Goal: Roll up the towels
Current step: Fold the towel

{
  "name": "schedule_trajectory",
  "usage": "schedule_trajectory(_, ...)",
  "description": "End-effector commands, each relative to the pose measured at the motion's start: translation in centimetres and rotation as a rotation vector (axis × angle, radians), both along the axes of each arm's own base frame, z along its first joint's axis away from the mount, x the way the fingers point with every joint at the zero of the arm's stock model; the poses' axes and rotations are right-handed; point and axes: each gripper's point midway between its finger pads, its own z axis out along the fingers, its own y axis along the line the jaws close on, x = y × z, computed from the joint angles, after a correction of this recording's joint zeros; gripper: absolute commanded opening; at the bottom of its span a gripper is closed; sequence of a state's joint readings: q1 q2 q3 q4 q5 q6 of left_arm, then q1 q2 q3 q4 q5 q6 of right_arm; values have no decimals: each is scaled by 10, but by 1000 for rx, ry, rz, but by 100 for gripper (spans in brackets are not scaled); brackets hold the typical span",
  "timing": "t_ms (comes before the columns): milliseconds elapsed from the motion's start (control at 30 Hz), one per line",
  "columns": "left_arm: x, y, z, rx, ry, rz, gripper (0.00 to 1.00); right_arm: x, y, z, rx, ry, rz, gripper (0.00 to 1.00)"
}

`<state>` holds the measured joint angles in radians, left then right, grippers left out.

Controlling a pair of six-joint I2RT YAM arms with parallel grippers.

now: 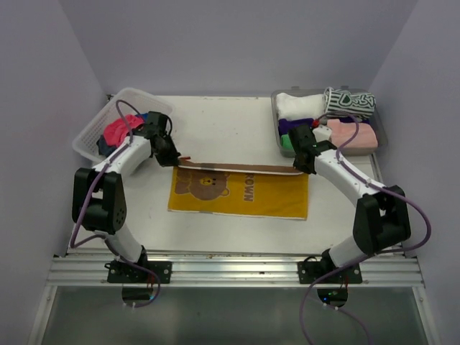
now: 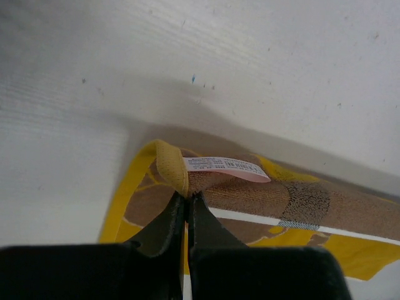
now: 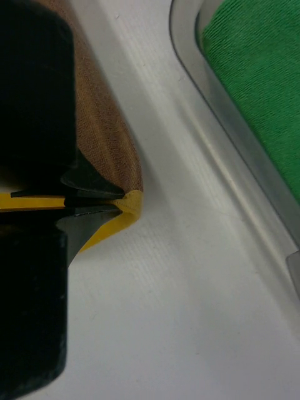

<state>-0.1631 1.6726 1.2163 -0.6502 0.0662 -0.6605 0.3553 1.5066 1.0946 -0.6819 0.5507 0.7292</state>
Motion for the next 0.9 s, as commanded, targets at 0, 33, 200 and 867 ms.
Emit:
schedule_trajectory(0,35,5,9,19,-88,-4,0,39,3,16,4,-88,26,0)
schedule_trajectory(33,36,5,7,19,-82,-6,0,40,4,16,5,-88,30,0)
schedule_trajectory(200,25,6,8,26,-79,-43,0,24,10,14,64,-87,73,0)
schedule_trajectory(867,-93,14,-38,-3,19,-80,0,-92,11,-61,261,32,68,0)
